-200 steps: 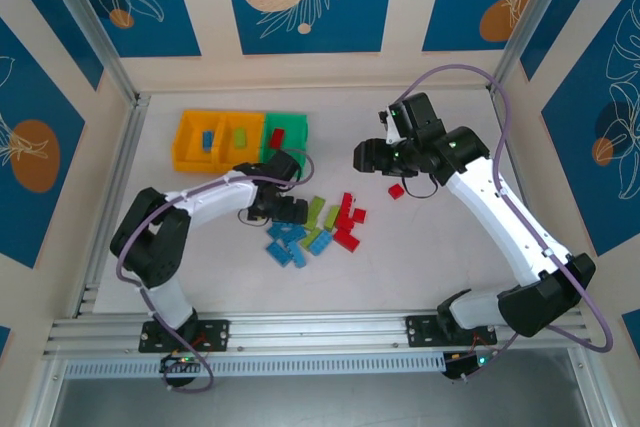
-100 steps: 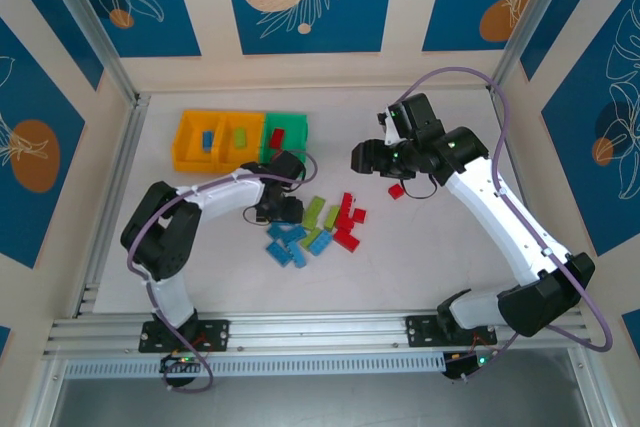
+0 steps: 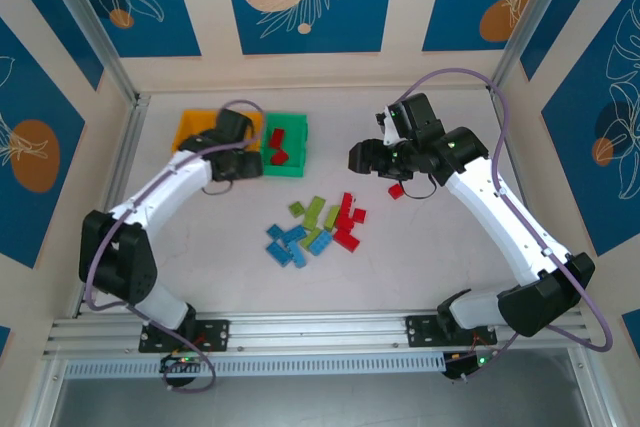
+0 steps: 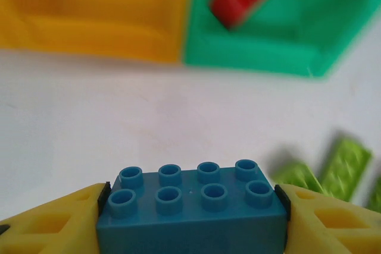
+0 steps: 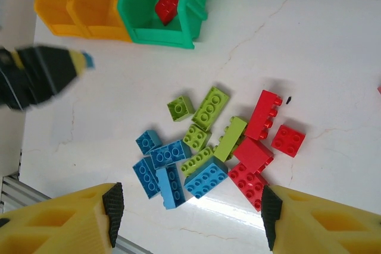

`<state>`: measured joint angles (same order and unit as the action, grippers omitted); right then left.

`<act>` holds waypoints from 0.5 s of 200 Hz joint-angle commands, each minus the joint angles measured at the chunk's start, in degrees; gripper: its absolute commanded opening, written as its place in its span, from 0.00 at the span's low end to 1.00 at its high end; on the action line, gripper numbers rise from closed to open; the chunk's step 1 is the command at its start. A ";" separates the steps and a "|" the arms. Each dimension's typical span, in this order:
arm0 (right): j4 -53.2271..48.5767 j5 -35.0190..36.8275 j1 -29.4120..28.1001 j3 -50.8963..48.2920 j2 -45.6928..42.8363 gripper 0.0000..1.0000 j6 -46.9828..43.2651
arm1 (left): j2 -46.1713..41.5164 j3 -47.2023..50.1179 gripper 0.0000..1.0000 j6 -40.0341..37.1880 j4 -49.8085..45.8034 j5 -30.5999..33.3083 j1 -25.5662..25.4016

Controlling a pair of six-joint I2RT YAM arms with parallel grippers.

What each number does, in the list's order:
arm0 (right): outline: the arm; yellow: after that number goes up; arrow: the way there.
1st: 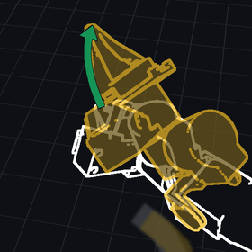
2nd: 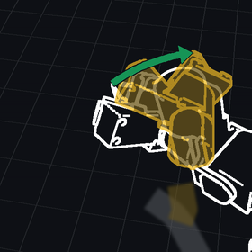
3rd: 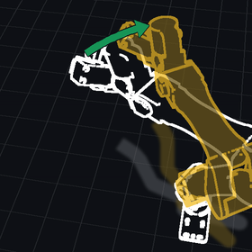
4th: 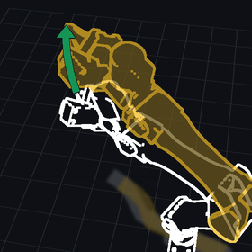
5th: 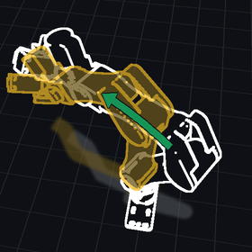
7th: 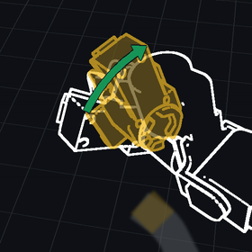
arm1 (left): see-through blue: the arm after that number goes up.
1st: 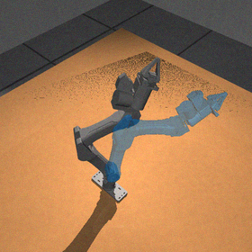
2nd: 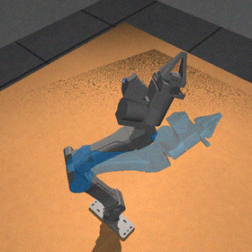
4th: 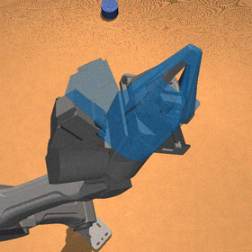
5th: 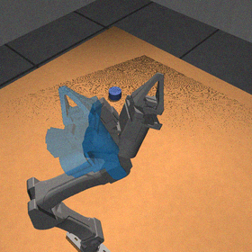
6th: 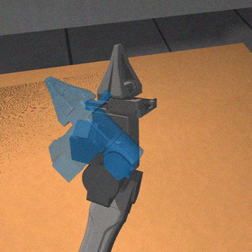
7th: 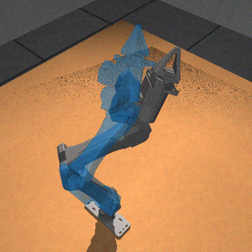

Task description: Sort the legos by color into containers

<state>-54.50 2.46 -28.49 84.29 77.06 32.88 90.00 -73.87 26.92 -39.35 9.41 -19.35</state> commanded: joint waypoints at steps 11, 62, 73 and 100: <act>0.35 -1.66 -0.34 -0.69 -0.07 0.65 0.95 | 5.22 -4.58 0.52 -3.64 4.21 1.80 10.49; 0.27 -1.65 -0.34 -1.10 0.05 0.65 1.05 | 20.52 -20.70 0.55 -3.32 3.70 -2.20 17.59; 0.18 -1.67 -0.34 -1.03 0.10 0.65 1.04 | 23.73 -24.40 0.58 -3.08 2.52 -3.08 18.43; -0.07 -1.51 -0.17 -0.92 0.41 0.66 1.04 | 28.50 -29.97 0.64 -2.94 1.30 -4.11 19.77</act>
<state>-54.46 2.28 -28.53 83.53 77.06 33.06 115.42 -98.76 24.88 -35.38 7.68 -1.21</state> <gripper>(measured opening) 0.655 0.626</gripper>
